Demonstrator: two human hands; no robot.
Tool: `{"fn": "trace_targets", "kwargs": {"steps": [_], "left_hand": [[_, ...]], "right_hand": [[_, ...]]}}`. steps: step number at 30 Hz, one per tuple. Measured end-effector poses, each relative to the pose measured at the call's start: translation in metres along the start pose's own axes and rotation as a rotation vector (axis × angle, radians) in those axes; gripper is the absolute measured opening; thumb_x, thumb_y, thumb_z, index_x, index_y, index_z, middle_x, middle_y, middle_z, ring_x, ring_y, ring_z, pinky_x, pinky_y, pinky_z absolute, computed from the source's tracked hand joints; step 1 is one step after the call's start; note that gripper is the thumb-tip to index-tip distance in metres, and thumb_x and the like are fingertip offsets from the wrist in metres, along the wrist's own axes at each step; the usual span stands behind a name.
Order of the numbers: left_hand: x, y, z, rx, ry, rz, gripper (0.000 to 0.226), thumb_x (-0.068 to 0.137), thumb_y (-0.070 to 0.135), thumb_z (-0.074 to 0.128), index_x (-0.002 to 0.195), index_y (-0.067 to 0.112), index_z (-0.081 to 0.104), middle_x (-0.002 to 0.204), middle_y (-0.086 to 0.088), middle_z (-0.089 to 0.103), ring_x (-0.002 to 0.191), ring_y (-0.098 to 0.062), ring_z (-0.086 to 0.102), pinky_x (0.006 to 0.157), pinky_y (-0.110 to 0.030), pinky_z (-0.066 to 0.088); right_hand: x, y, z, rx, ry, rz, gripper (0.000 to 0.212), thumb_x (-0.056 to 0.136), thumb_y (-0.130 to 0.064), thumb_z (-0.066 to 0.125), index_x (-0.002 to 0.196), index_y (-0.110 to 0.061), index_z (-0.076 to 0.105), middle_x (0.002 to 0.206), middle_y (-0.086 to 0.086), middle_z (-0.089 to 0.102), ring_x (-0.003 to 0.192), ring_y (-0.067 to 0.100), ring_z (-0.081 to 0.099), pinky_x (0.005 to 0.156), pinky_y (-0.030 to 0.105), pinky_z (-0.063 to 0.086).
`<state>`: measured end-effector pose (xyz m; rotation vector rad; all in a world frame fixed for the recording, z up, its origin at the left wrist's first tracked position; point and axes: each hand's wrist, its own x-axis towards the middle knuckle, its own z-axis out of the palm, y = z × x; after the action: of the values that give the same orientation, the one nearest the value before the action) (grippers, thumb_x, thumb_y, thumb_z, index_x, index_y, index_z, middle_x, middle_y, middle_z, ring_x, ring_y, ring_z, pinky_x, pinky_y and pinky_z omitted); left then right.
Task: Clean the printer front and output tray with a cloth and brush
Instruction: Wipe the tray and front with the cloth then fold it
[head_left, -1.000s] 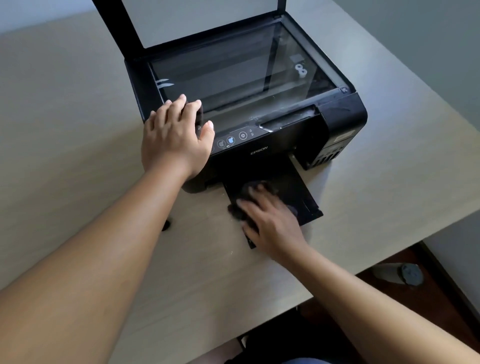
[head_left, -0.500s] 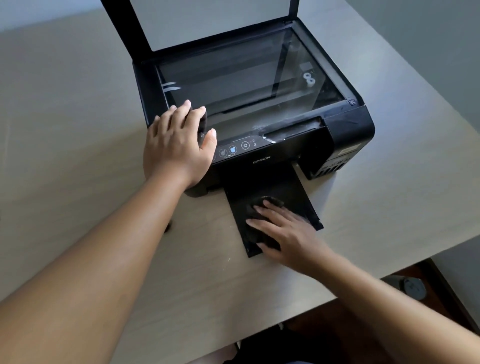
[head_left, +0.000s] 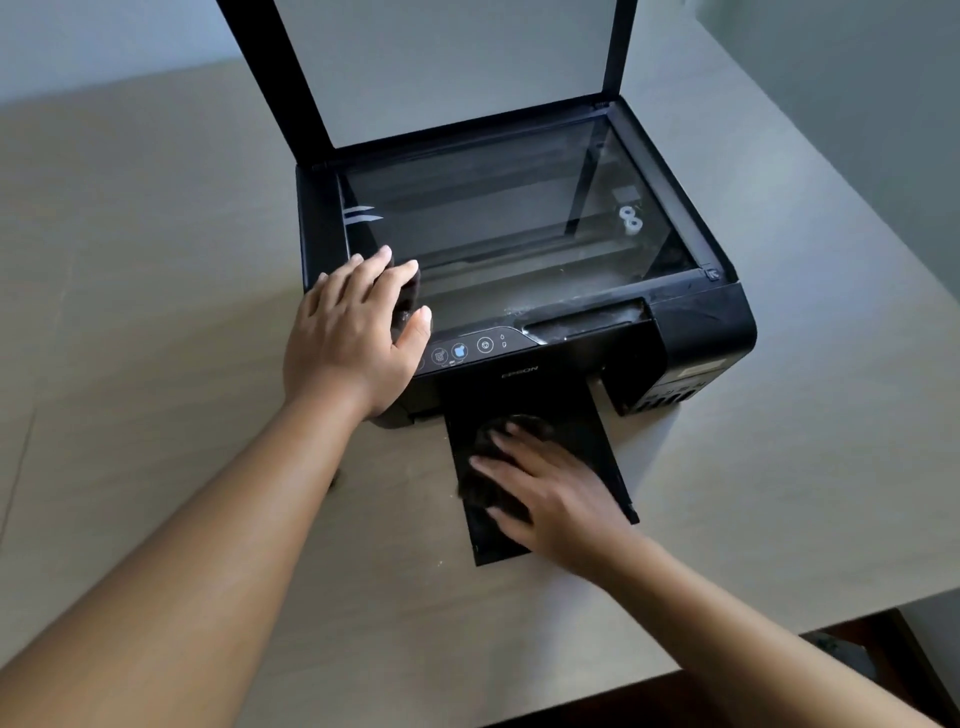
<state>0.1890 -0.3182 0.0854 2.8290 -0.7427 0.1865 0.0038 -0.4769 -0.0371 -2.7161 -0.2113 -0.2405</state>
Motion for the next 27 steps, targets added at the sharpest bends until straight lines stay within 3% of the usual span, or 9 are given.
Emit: {"fn": "trace_targets", "kwargs": {"steps": [4,6,8,13,15,18,21,23,27], "left_hand": [[0.001,0.0,0.0,0.0,0.004,-0.003,0.057,0.089,0.054,0.029,0.14,0.032,0.042,0.155,0.004,0.035,0.144,-0.021,0.026,0.118,-0.043,0.018],[0.0,0.0,0.0,0.007,0.008,-0.003,0.057,0.089,0.054,0.029,0.14,0.032,0.042,0.155,0.004,0.035,0.143,-0.021,0.027,0.118,-0.042,0.018],[0.0,0.0,0.0,0.006,0.011,-0.005,0.057,0.089,0.054,0.029,0.14,0.032,0.043,0.155,0.004,0.035,0.143,-0.021,0.028,0.118,-0.042,0.019],[0.0,0.0,0.0,0.011,-0.005,-0.006,0.057,0.089,0.054,0.029,0.14,0.034,0.042,0.155,0.005,0.035,0.143,-0.02,0.026,0.118,-0.04,0.017],[0.0,0.0,0.0,0.011,-0.001,-0.008,0.057,0.089,0.054,0.029,0.14,0.033,0.042,0.155,0.005,0.035,0.143,-0.019,0.027,0.118,-0.041,0.018],[0.001,0.001,-0.001,0.014,0.01,-0.011,0.058,0.088,0.054,0.029,0.14,0.033,0.043,0.154,0.005,0.037,0.142,-0.02,0.029,0.118,-0.042,0.019],[0.001,0.001,0.0,0.019,0.017,-0.012,0.057,0.089,0.054,0.03,0.139,0.033,0.044,0.153,0.004,0.038,0.142,-0.021,0.031,0.117,-0.043,0.021],[0.001,0.0,0.001,0.018,0.024,-0.01,0.056,0.089,0.054,0.03,0.139,0.033,0.045,0.152,0.004,0.039,0.141,-0.021,0.032,0.117,-0.044,0.022],[0.001,0.0,0.0,0.014,0.017,-0.011,0.057,0.088,0.055,0.03,0.139,0.033,0.044,0.153,0.005,0.038,0.142,-0.021,0.031,0.117,-0.043,0.021]], "right_hand": [[0.021,0.022,-0.005,-0.086,0.128,0.538,0.047,0.086,-0.036,0.061,0.13,-0.022,0.055,0.138,0.01,0.053,0.131,0.03,0.046,0.099,0.045,0.047],[0.043,0.004,0.001,-0.101,0.128,0.663,0.044,0.085,-0.034,0.06,0.125,-0.015,0.055,0.132,0.015,0.054,0.129,0.036,0.046,0.1,0.046,0.044],[0.054,-0.011,0.008,-0.075,0.119,0.558,0.043,0.084,-0.035,0.059,0.122,-0.014,0.057,0.128,0.016,0.057,0.126,0.037,0.049,0.102,0.045,0.043],[0.017,0.013,-0.004,0.111,-0.095,-0.109,0.047,0.088,-0.04,0.057,0.134,-0.031,0.053,0.147,-0.002,0.045,0.143,0.015,0.031,0.114,0.031,0.03],[0.002,0.034,-0.01,0.076,-0.072,-0.079,0.048,0.087,-0.042,0.057,0.134,-0.032,0.054,0.147,-0.004,0.046,0.142,0.012,0.03,0.112,0.033,0.034],[-0.003,0.04,-0.009,-0.017,0.066,0.269,0.05,0.084,-0.04,0.059,0.133,-0.028,0.055,0.143,0.002,0.051,0.137,0.019,0.04,0.101,0.042,0.046],[0.021,0.002,0.003,-0.068,0.098,0.542,0.054,0.08,-0.035,0.065,0.131,-0.024,0.054,0.141,0.009,0.051,0.133,0.03,0.045,0.099,0.047,0.047],[0.036,-0.019,0.01,-0.029,0.09,0.449,0.052,0.08,-0.036,0.062,0.131,-0.023,0.054,0.139,0.011,0.052,0.135,0.032,0.042,0.102,0.046,0.045],[0.019,-0.014,0.003,0.114,-0.128,-0.133,0.047,0.086,-0.04,0.056,0.132,-0.032,0.052,0.147,0.0,0.045,0.144,0.019,0.029,0.112,0.034,0.033]]}}
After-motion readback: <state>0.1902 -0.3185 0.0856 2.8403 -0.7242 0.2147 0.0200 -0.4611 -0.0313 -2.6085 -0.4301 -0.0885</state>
